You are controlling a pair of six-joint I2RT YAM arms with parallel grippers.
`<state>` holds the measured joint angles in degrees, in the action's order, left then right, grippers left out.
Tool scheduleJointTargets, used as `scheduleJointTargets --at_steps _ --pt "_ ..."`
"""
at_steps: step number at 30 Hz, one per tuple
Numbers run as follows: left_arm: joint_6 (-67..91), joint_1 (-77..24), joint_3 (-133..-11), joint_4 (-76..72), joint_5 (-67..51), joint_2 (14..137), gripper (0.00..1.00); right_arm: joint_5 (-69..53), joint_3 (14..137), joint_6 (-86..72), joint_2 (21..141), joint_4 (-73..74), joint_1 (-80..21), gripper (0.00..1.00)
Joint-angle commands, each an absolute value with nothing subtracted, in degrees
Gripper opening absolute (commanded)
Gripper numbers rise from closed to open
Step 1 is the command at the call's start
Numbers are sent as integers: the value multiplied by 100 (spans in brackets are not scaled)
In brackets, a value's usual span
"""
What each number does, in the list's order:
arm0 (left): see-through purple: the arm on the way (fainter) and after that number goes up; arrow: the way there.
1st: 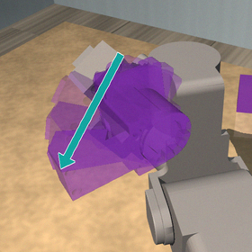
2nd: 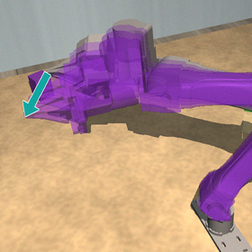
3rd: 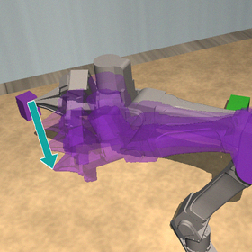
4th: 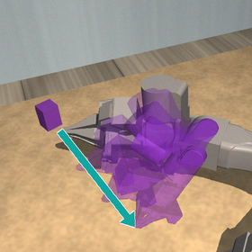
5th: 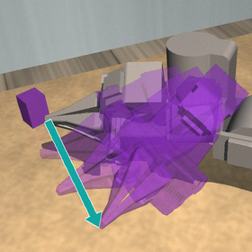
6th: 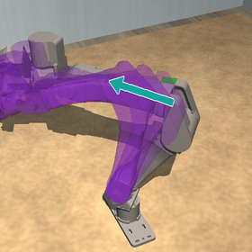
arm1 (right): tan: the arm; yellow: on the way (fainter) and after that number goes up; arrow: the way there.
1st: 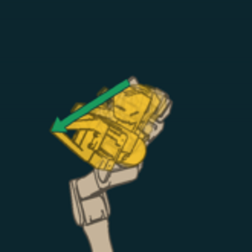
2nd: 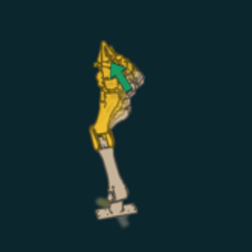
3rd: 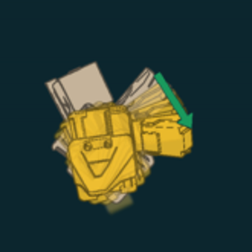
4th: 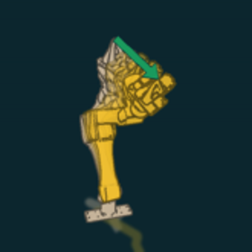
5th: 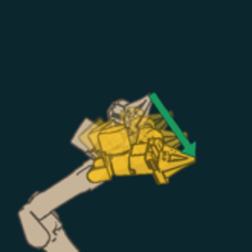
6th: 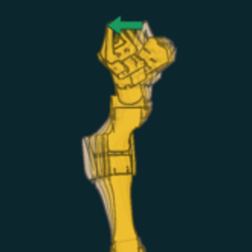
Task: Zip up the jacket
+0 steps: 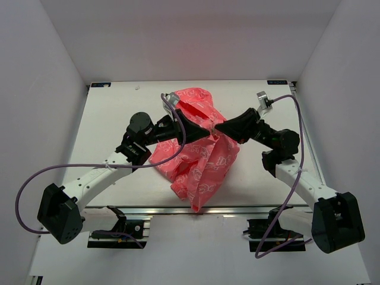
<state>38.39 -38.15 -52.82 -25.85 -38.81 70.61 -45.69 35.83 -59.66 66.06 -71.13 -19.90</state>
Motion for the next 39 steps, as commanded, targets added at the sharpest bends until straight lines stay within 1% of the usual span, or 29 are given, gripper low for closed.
scheduleJointTargets --at_steps 1,8,10,11,13,18,20,23,25,28,32,34,36,37,38,39 --pt "3674 -3902 -5116 -1979 -4184 7075 0 -3527 4095 -5775 6487 -7008 -1977 0" --pt "3445 -3990 -4957 -1108 -4210 7198 0 -2998 4201 -5555 6346 -6330 -1977 0" --pt "3175 -4104 -4983 -723 -3939 7233 0 -2866 4332 -5415 6320 -5944 -1951 0" --pt "3051 -4252 -5018 -181 -3598 7242 0 -2743 4437 -5301 6258 -5437 -1951 0" --pt "2858 -4403 -4993 383 -3236 7242 0 -2646 4640 -5134 6197 -5169 -1951 0" --pt "2918 -4631 -4667 738 -2972 7225 0 -2391 5009 -4861 6135 -3984 -1925 0" --pt "2909 -4806 -4580 1010 -2866 7172 0 -2452 5062 -4852 6143 -3947 -1855 0" --pt "3023 -4904 -4378 1055 -2831 7032 0 -2557 5229 -4773 6179 -3490 -1793 0" --pt "3076 -4904 -4316 993 -2725 6953 0 -3011 5221 -4624 6196 -3298 -1784 0" --pt "3111 -4904 -4403 801 -2576 6786 0 -3347 5318 -4150 6205 -2150 -1793 0" --pt "3129 -4913 -4474 378 -2759 6697 0 -3243 4738 -3833 5916 -1672 -1793 0" --pt "3138 -4904 -4535 334 -2804 6811 0 -3296 4544 -3613 5784 -1521 -1819 16" --pt "3242 -4896 -4553 299 -2953 6969 0 -3366 4544 -3342 5739 -1170 -1846 29" --pt "3287 -4896 -4527 203 -3023 7013 0 -3384 4579 -3253 5722 -995 -1854 33" --pt "3348 -4887 -4483 115 -3163 7040 0 -3384 4605 -3130 5713 -654 -1872 43" --pt "3479 -4869 -4439 53 -3208 7057 0 -3384 4649 -3016 5704 -485 -1881 51"
